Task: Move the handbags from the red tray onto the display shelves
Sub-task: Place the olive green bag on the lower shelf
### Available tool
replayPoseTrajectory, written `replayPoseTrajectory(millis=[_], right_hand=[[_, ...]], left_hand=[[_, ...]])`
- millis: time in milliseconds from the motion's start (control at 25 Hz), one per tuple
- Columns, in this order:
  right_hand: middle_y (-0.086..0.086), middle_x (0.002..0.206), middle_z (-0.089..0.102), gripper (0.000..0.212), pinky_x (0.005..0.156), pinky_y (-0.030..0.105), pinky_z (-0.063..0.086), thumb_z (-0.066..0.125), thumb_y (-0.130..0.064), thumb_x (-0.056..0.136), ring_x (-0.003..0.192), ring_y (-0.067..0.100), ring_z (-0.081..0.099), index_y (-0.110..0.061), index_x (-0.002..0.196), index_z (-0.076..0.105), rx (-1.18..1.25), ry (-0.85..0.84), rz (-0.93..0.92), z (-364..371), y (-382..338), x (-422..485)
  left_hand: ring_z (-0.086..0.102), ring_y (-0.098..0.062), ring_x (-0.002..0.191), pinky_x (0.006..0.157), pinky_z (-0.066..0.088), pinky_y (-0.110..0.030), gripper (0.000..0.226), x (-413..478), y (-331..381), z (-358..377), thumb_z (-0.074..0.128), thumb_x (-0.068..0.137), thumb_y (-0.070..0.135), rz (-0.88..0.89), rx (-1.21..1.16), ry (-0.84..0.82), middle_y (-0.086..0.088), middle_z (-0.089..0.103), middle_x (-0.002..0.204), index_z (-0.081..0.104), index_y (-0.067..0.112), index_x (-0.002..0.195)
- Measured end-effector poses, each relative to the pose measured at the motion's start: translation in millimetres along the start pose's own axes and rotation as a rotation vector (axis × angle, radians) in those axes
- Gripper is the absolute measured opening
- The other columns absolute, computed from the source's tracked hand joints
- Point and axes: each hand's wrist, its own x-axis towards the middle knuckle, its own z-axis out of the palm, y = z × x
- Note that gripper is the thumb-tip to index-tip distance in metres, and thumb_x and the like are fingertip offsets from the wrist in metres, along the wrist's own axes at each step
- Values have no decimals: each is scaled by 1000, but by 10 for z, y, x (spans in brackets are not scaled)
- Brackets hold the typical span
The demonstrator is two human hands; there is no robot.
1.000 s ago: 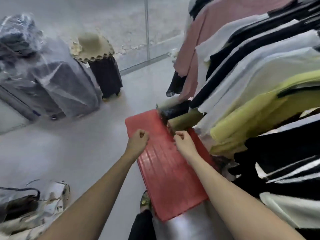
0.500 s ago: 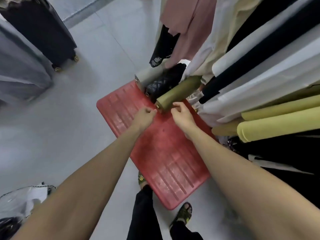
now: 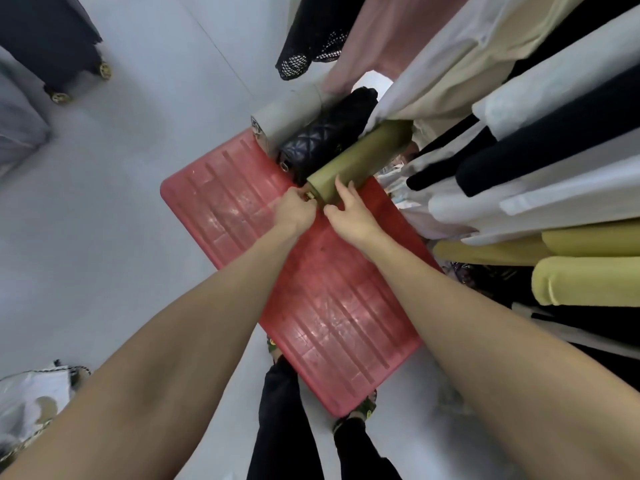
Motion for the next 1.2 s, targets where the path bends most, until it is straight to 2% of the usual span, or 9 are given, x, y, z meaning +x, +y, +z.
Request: replayPoseTrajectory(millis=[200,360,520,680,800,880,960,1080,1200], right_hand=[[-3,172,-1,68,115,26,25,46,-22,103,157,17,14,-32,163,16,-41,23,-8,41,-6,-7],[1,171,11,68,125,41,21,47,-25,101,155,25,19,-34,162,18,-77,38,27,175,-36,-85],[3,164,23,60,119,45,31,48,-26,99,146,27,32,-36,156,33,-158,81,-28,440,-65,-278],[6,149,32,48,111,42,38,51,-22,97,137,29,38,-27,145,45,-139,129,-76,656,-130,-384],[9,144,33,47,105,39,37,52,-23,99,135,30,36,-21,145,42,-145,196,-55,744,-168,-414],[9,146,31,49,100,37,36,53,-27,100,136,29,34,-20,146,38,-138,252,-23,781,-161,-404],[9,149,30,51,98,35,35,56,-30,99,137,30,34,-18,145,36,-71,323,15,801,-163,-375],[10,154,31,64,106,37,38,63,-37,96,135,31,44,-17,149,33,153,348,110,769,-214,-257],[10,143,47,67,105,47,49,67,-43,91,123,31,57,-20,142,30,324,294,182,772,-227,-126]], left_hand=[[65,-23,87,87,52,-41,22,-5,-112,-89,66,95,39,-8,-30,9,-3,71,94,54,24,83],[60,-19,90,82,52,-39,15,-77,-192,-202,52,104,28,-46,-286,-93,-1,67,94,59,17,96],[60,-14,87,87,53,-35,18,-238,-423,-439,49,103,31,-144,-404,-69,-1,63,90,60,18,95],[57,-11,74,72,50,-27,18,-391,-684,-818,50,102,30,-192,-501,45,2,59,79,58,14,98],[56,-12,65,66,48,-24,16,-428,-856,-1133,55,97,21,-197,-644,223,2,58,69,60,15,82],[60,-13,71,69,49,-24,18,-425,-941,-1301,58,97,24,-191,-748,343,0,62,78,59,14,83],[63,-10,86,75,48,-22,28,-456,-984,-1341,60,97,40,-147,-773,390,2,65,96,58,12,99],[57,-7,109,92,47,-24,48,-565,-1029,-1168,64,93,50,-88,-695,340,3,57,121,44,19,123],[54,-14,121,102,45,-31,56,-535,-1076,-1063,68,91,45,-43,-653,332,-3,52,133,32,22,129]])
